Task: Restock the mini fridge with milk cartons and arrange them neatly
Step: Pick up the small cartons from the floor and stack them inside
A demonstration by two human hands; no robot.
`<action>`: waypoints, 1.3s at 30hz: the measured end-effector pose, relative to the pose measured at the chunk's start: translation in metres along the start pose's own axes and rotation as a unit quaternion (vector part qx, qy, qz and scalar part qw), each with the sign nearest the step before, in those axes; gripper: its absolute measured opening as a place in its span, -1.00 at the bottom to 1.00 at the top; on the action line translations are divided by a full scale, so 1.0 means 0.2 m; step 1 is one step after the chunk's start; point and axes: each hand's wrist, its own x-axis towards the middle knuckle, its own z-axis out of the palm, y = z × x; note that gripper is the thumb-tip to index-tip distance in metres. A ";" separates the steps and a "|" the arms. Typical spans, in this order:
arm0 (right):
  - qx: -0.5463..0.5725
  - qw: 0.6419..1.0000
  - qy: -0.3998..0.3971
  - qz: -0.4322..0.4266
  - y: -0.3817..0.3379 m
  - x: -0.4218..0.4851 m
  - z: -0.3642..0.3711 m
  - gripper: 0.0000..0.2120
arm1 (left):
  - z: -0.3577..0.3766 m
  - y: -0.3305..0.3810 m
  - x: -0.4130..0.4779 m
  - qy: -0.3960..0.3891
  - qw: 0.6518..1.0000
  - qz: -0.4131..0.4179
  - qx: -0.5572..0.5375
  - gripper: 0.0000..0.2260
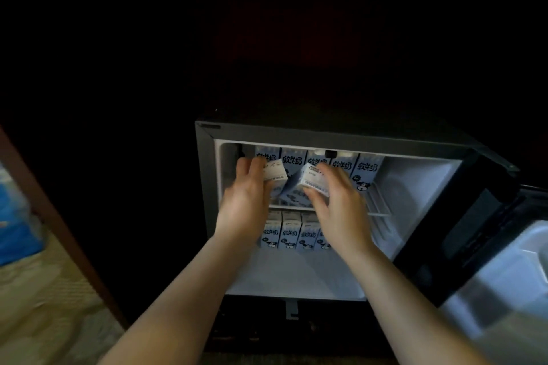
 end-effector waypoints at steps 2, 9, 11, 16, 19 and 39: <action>-0.009 1.000 -0.006 -0.016 0.00 0.00 0.02 -0.58 | 0.00 0.00 0.00 -0.005 1.000 0.001 -0.014 -0.66; 0.034 0.999 -0.025 -0.012 0.00 0.04 0.09 -0.55 | 0.03 0.01 0.03 0.017 0.997 -0.025 -0.072 -0.63; 0.077 0.997 -0.019 0.009 0.00 0.05 0.11 -0.50 | 0.05 0.01 0.05 0.022 0.995 -0.036 -0.095 -0.62; 0.136 0.982 -0.021 0.129 0.00 0.07 0.15 -0.45 | 0.12 0.00 0.09 0.031 0.987 -0.039 -0.152 -0.56; 0.125 0.976 -0.035 0.175 0.03 0.07 0.21 -0.53 | 0.17 -0.04 0.12 0.028 0.980 -0.059 -0.188 -0.54; 0.099 0.970 -0.036 0.221 0.12 0.10 0.37 -0.88 | 0.34 -0.21 0.21 -0.102 0.962 -0.178 -0.181 -0.71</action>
